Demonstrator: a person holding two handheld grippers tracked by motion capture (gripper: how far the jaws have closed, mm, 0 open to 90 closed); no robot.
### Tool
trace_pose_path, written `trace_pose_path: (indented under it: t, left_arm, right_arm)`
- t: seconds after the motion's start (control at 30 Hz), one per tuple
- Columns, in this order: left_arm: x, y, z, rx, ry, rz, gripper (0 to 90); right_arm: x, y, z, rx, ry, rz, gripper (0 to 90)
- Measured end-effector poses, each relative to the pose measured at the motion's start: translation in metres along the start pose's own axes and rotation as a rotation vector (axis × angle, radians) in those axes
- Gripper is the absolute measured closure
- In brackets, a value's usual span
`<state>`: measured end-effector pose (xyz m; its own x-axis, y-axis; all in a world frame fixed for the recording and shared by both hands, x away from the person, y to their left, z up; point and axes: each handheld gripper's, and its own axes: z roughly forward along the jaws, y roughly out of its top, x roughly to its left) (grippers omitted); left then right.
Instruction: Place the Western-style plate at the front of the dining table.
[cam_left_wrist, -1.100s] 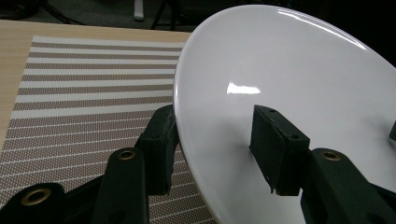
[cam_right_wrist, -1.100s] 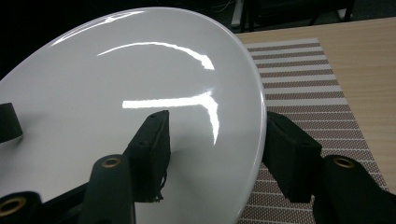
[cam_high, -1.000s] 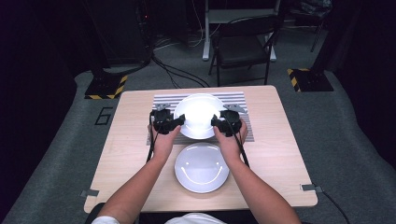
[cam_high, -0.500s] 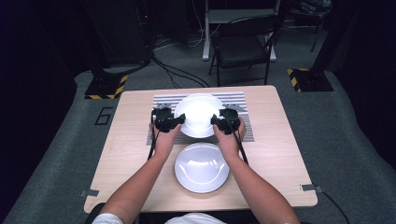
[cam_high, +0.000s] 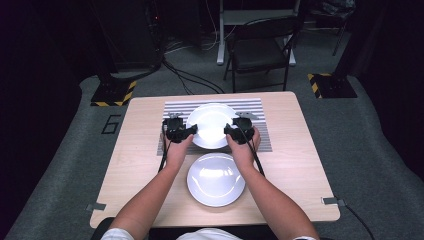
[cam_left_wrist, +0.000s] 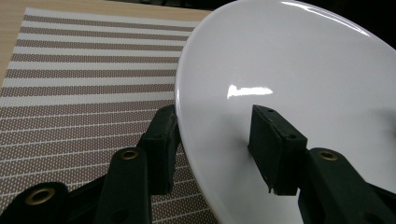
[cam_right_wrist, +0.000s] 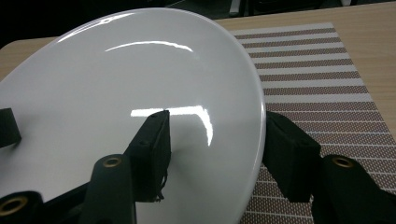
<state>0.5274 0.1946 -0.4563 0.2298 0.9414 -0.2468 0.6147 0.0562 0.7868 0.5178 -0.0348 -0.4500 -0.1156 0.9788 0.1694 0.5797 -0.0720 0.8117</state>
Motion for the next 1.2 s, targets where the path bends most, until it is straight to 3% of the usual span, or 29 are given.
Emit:
trace_pose_path:
  t: [1.2]
  left_arm:
    - [0.011, -0.007, 0.023, 0.022, 0.017, -0.005, 54.9]
  right_arm:
    - [-0.003, -0.012, 0.029, 0.058, -0.008, -0.018, 44.0]
